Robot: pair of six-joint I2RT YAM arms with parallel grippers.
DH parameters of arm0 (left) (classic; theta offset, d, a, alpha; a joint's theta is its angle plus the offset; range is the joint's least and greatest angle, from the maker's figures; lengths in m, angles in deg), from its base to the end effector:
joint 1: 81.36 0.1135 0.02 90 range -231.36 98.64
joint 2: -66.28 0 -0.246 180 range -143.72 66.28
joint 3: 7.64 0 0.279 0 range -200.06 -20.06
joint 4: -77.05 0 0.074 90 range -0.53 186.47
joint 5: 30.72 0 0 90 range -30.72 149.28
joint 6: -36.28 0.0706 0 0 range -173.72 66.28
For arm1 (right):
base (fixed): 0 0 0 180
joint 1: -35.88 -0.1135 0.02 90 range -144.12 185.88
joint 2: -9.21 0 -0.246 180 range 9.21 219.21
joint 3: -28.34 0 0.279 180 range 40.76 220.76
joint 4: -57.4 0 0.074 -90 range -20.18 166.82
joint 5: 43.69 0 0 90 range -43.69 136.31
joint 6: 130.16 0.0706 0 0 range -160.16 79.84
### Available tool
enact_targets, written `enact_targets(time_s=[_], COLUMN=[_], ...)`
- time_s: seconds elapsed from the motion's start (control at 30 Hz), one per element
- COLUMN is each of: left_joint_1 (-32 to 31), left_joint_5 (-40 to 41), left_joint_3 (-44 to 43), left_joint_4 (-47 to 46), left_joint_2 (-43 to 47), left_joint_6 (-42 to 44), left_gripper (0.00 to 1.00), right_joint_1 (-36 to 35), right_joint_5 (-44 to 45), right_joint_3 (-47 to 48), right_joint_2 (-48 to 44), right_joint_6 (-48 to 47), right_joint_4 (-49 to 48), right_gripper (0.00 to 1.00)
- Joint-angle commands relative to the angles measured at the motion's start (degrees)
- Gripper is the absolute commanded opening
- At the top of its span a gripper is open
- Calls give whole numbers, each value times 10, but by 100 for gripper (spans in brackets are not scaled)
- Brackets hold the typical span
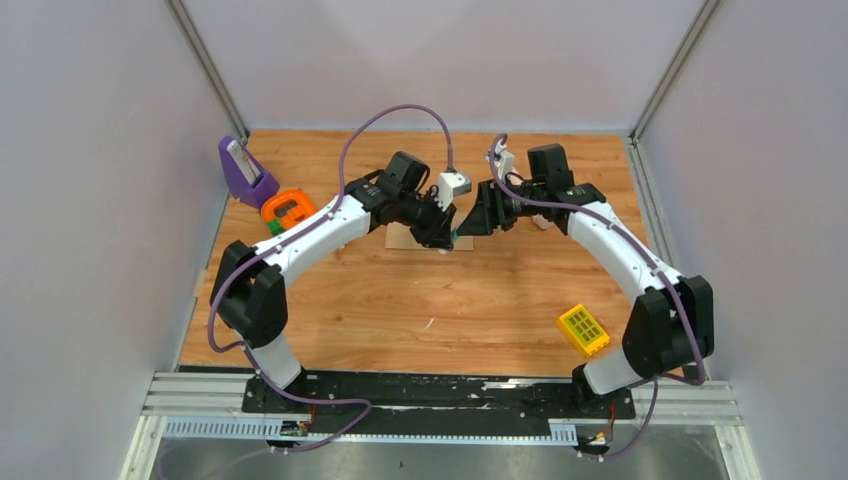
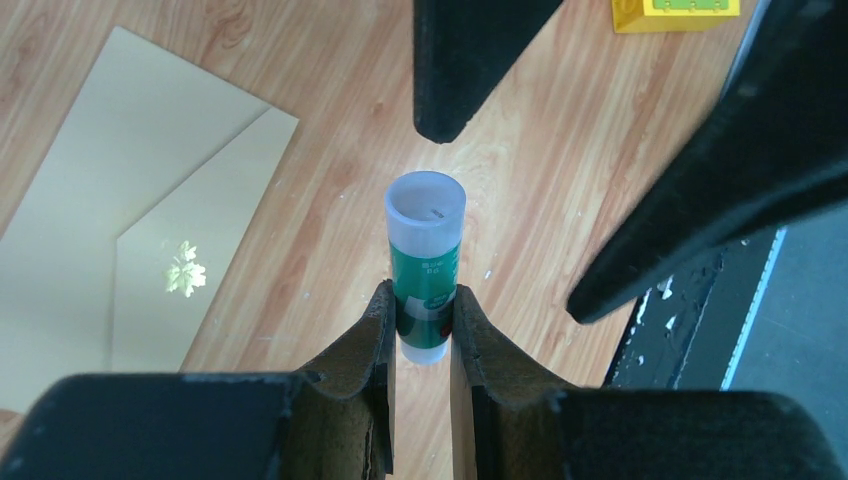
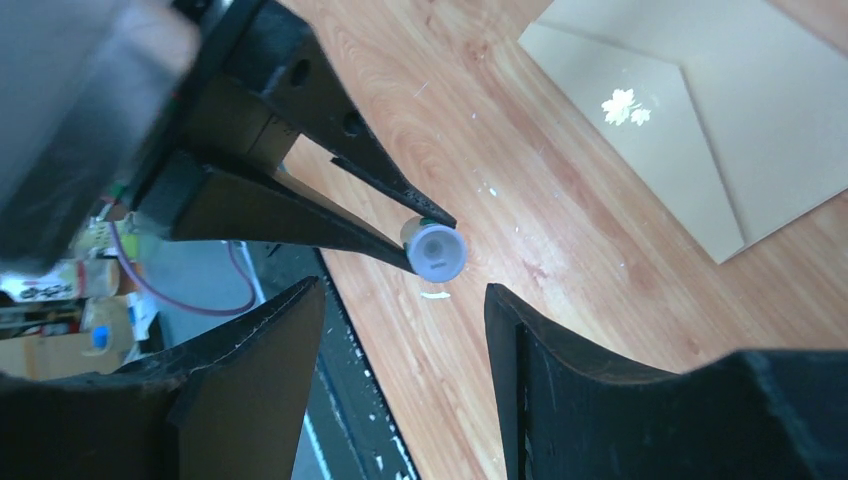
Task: Place the letter into the envelope and seal it
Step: Screw the solid glue.
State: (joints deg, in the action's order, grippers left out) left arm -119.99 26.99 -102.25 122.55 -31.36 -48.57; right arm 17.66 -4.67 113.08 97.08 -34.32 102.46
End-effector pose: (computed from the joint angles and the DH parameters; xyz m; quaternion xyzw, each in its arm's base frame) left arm 0.3044 -0.2916 0.2424 0.4263 0.7969 -0.3470 0.2508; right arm 0.3328 0.1673 0.2558 -0.2436 0.8218 0.4603 0.2312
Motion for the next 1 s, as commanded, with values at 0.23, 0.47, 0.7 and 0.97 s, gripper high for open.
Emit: enact_targets(time_s=[0.23, 0.47, 0.7, 0.97], left_joint_1=[0, 0, 2, 4], left_joint_5=[1, 7, 6, 4], left_joint_3=[-1, 2, 0, 0], left_joint_4=[-25, -26, -28, -29], left_joint_2=[25, 28, 26, 27], left_joint_6=[-14, -12, -15, -17], left_gripper=[0, 0, 0, 0], right_joint_1=[-27, -32, -34, -34], right_joint_5=[96, 105, 109, 91], right_joint_3=[-33, -35, -41, -40], right_joint_2=[-39, -20, -16, -10], right_joint_6=[48, 54, 56, 59], right_joint_4=[-133, -132, -134, -136], right_gripper=[54, 49, 45, 28])
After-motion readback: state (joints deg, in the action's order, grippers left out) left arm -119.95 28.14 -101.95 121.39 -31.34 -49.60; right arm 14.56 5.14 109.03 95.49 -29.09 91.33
